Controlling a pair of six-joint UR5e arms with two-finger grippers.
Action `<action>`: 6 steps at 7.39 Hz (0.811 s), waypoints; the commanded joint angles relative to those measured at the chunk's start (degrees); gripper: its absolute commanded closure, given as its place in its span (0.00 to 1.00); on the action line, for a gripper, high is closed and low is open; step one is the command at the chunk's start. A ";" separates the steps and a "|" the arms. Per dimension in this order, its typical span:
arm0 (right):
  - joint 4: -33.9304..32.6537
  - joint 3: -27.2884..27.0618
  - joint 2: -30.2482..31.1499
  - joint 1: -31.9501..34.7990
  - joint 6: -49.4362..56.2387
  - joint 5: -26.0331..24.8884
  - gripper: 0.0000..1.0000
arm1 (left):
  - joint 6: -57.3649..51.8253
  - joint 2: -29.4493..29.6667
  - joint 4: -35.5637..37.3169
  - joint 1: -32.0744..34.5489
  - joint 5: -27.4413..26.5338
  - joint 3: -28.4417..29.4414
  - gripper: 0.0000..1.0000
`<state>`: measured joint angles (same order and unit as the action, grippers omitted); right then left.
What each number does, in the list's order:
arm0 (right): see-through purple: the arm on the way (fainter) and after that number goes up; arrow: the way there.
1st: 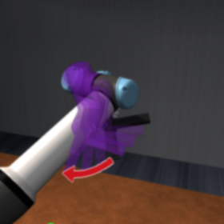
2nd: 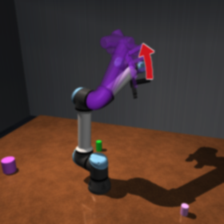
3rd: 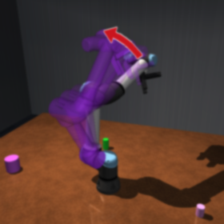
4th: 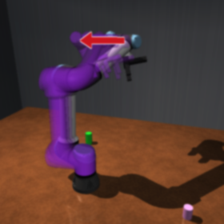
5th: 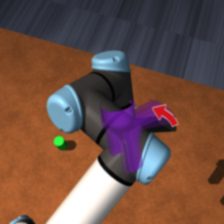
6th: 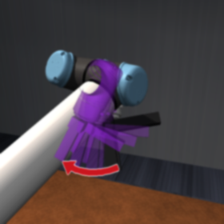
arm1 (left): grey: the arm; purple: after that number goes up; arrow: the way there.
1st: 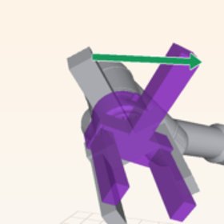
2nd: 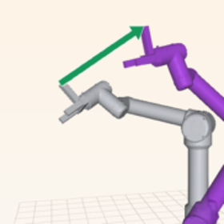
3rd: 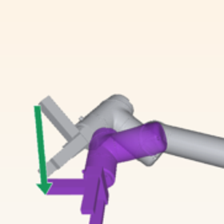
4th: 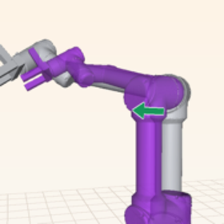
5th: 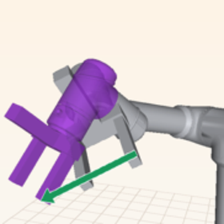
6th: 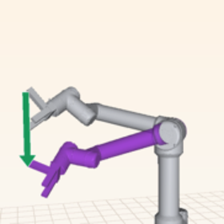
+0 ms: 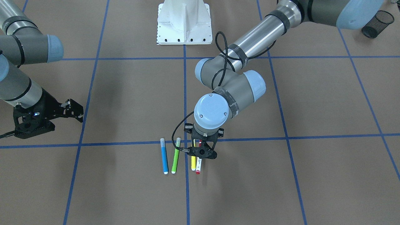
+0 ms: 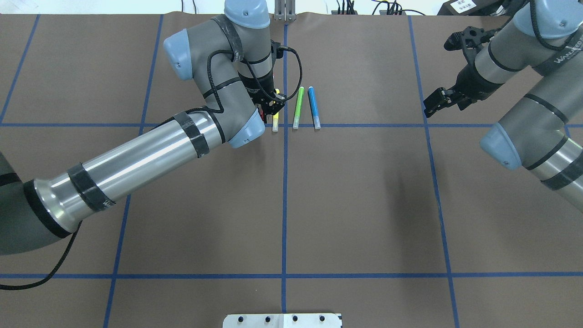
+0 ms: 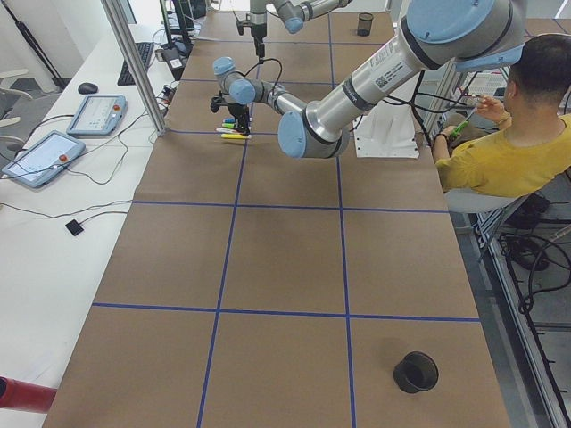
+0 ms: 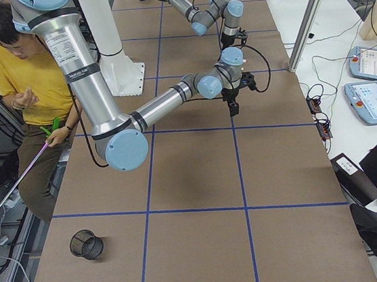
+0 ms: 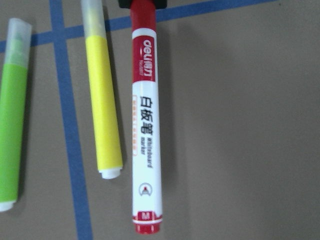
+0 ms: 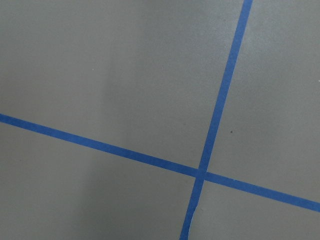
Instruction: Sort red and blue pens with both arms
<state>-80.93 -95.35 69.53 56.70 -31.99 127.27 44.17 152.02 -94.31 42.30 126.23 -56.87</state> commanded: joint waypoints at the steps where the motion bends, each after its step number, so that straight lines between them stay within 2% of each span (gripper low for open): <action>1: -0.02 -0.01 0.16 0.08 0.00 0.00 0.01 | -0.57 -5.91 8.06 0.06 1.64 -13.20 1.00; 3: -0.02 -0.01 0.25 0.08 0.00 0.00 0.01 | -1.53 -14.94 16.84 0.15 1.56 -29.53 1.00; 6: 0.07 -0.01 0.34 0.08 0.00 0.00 0.01 | -13.97 -27.96 38.26 2.24 0.77 -54.49 1.00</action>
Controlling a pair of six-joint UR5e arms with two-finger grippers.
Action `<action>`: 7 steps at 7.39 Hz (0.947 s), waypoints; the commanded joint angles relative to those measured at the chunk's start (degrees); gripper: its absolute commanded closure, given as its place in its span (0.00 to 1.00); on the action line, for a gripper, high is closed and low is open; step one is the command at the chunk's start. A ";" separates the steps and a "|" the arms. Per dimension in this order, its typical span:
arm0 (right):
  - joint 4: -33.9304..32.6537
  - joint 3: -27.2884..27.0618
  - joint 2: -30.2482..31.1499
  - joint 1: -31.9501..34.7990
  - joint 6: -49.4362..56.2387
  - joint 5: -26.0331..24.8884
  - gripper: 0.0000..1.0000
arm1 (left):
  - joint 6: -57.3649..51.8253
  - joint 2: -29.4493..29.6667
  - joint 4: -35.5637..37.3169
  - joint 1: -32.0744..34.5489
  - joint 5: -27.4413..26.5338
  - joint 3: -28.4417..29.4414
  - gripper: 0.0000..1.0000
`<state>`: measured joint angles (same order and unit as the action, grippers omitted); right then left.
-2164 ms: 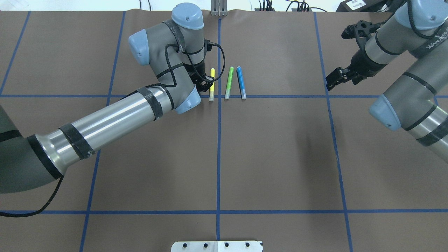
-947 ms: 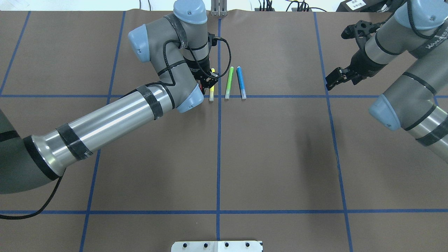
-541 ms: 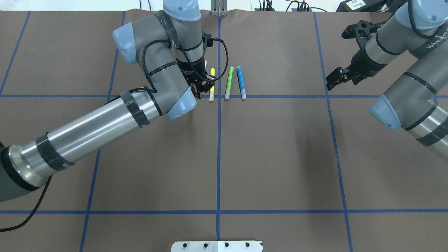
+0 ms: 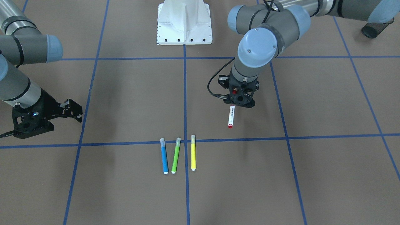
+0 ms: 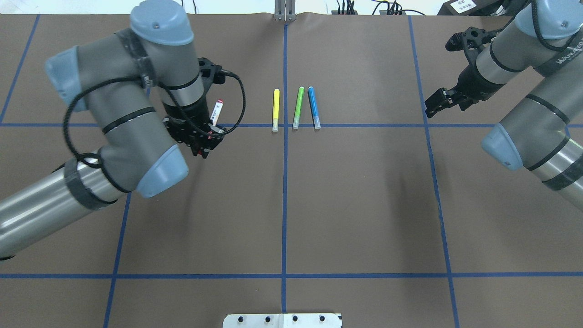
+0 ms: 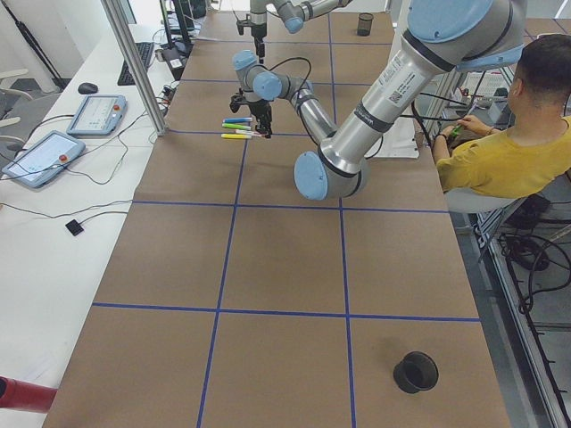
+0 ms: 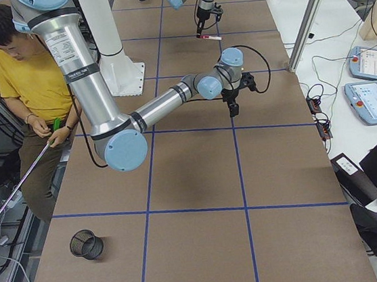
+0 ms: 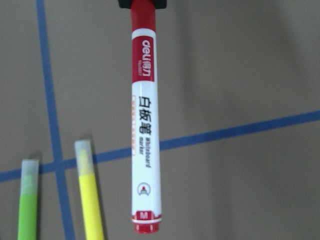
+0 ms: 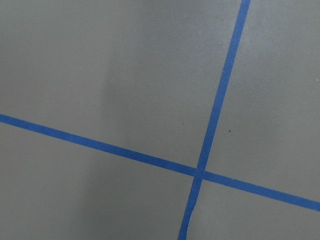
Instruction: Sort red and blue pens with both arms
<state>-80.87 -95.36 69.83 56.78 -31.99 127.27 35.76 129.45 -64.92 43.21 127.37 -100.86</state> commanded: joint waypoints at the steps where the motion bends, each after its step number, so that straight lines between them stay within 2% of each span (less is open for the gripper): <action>1: 0.01 0.00 0.13 -0.09 0.00 0.00 0.01 | -9.36 -12.65 11.28 1.53 -3.85 -18.76 1.00; 2: 0.01 0.00 0.30 0.00 0.00 0.00 0.01 | -13.48 -22.30 11.31 1.62 -5.10 -25.63 1.00; 3: 0.01 0.00 0.48 -0.09 0.00 0.00 0.01 | -18.48 -30.14 11.31 1.97 -5.11 -29.87 1.00; 7: 0.01 -0.09 0.65 -0.09 0.00 -0.53 0.01 | -41.68 -58.54 11.13 8.89 -6.43 -36.06 1.00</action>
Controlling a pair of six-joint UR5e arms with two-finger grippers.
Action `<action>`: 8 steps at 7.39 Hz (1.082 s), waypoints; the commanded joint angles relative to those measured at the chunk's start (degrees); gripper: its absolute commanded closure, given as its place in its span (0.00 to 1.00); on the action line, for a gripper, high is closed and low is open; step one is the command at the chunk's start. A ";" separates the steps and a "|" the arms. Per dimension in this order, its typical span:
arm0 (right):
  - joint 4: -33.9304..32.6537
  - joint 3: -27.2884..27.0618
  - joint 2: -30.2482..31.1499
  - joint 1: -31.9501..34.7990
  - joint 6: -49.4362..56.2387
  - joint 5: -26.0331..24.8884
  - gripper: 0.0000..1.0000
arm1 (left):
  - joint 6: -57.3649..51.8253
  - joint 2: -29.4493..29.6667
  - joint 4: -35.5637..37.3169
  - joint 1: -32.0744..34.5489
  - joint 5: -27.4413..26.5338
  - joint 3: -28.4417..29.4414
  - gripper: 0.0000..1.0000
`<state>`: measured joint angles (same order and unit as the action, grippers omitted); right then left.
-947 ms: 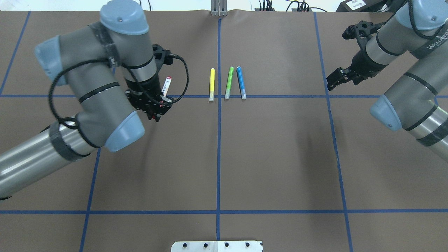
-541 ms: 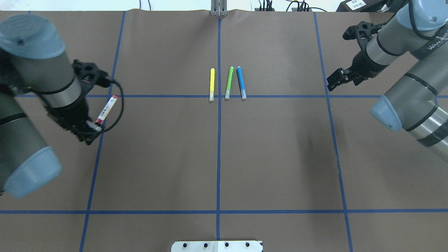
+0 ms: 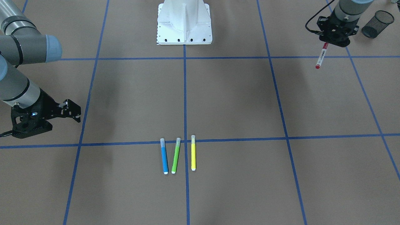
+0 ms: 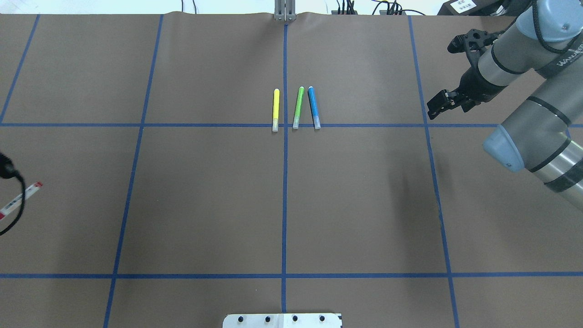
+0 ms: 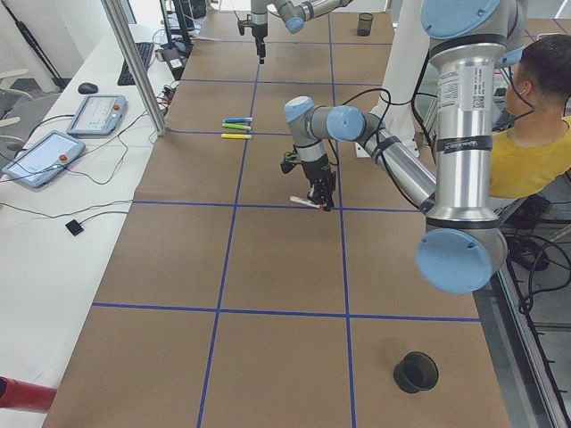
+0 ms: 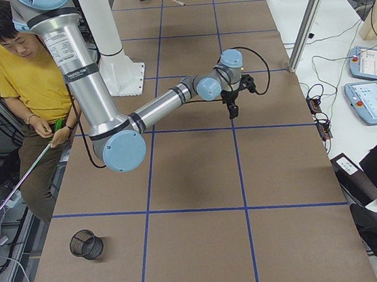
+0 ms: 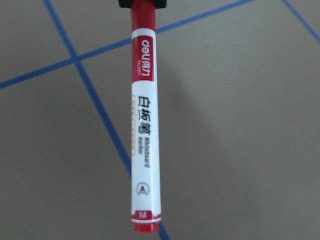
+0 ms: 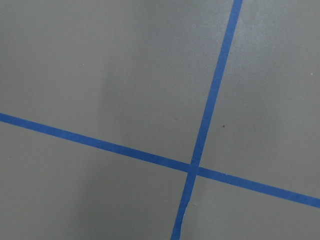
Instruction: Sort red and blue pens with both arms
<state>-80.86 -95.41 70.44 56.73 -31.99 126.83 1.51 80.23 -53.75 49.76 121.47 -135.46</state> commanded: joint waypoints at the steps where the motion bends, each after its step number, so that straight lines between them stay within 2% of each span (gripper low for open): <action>1: 0.00 -0.12 0.04 -0.04 0.00 -0.09 0.01 | -11.05 -14.79 -0.13 2.36 -0.62 -1.39 1.00; 3: 0.00 -0.12 0.13 -0.04 0.00 -0.09 0.01 | -12.66 -22.63 -0.13 2.19 -3.77 -1.04 1.00; 5: 0.00 -0.30 0.13 -0.04 0.00 -0.09 0.01 | -18.37 -29.05 -0.04 2.19 -9.73 0.63 1.00; 8: 0.00 -0.39 0.13 -0.56 0.00 -0.09 0.01 | -18.30 -31.63 -0.56 2.10 -15.29 7.55 1.00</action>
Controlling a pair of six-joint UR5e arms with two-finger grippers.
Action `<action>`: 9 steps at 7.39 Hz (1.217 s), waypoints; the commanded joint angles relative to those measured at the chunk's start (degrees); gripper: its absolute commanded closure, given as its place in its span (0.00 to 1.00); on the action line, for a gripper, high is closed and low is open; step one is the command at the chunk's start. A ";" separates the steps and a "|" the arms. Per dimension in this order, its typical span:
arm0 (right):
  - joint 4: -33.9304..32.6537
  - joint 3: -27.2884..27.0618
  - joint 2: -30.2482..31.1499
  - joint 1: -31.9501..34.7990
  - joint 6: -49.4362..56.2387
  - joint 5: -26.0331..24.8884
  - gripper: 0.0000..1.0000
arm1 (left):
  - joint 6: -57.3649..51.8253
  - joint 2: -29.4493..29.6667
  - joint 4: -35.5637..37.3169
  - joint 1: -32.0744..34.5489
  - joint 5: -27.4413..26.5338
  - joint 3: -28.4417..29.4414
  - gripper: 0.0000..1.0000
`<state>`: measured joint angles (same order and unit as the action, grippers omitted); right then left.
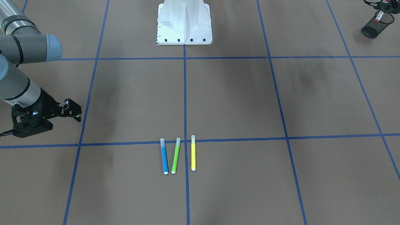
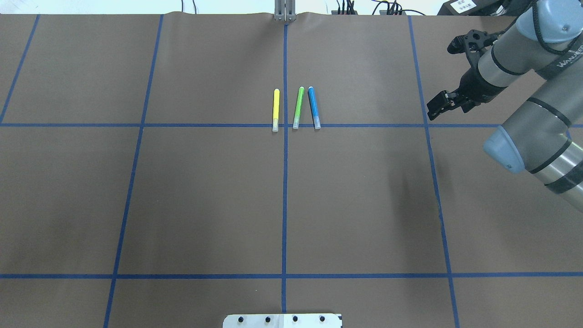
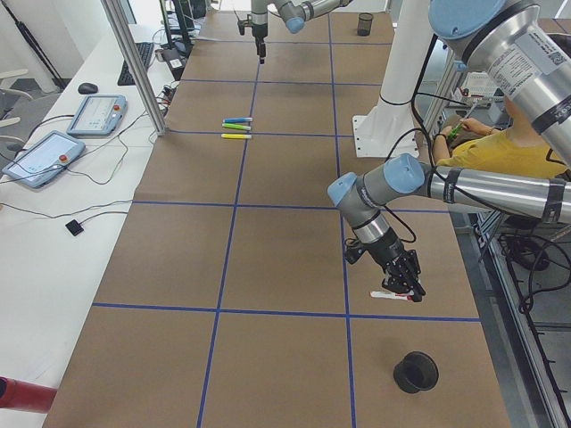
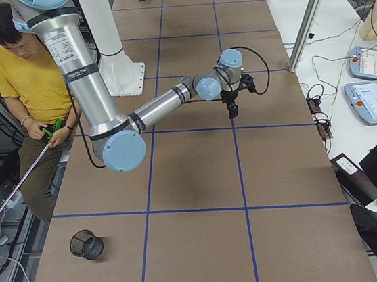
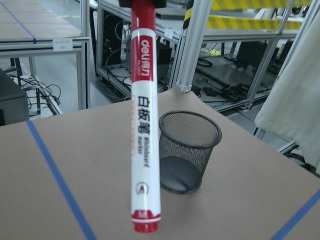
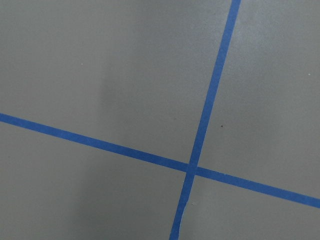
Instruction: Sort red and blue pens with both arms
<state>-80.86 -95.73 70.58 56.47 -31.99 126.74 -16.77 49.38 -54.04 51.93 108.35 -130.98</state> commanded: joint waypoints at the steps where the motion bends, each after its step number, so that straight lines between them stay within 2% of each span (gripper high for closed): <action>1: 0.00 -0.07 0.00 -0.31 0.00 0.00 0.01 | -0.01 -0.86 -1.06 -0.08 -2.61 4.92 1.00; 4: 0.00 -0.24 0.09 -0.40 0.00 -0.09 0.01 | 0.08 -1.04 -8.51 -0.25 -4.02 13.09 1.00; 6: 0.09 -0.42 0.00 -0.40 0.00 -0.09 0.01 | 0.08 -1.83 -8.80 -0.34 -3.58 13.81 1.00; 9: 0.09 -0.59 0.00 -0.48 0.00 -0.09 0.01 | -0.27 -1.83 -9.76 -0.52 2.02 15.74 1.00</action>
<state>-80.78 -96.22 70.58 56.01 -31.99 126.65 -16.87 47.58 -63.32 51.50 107.50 -116.16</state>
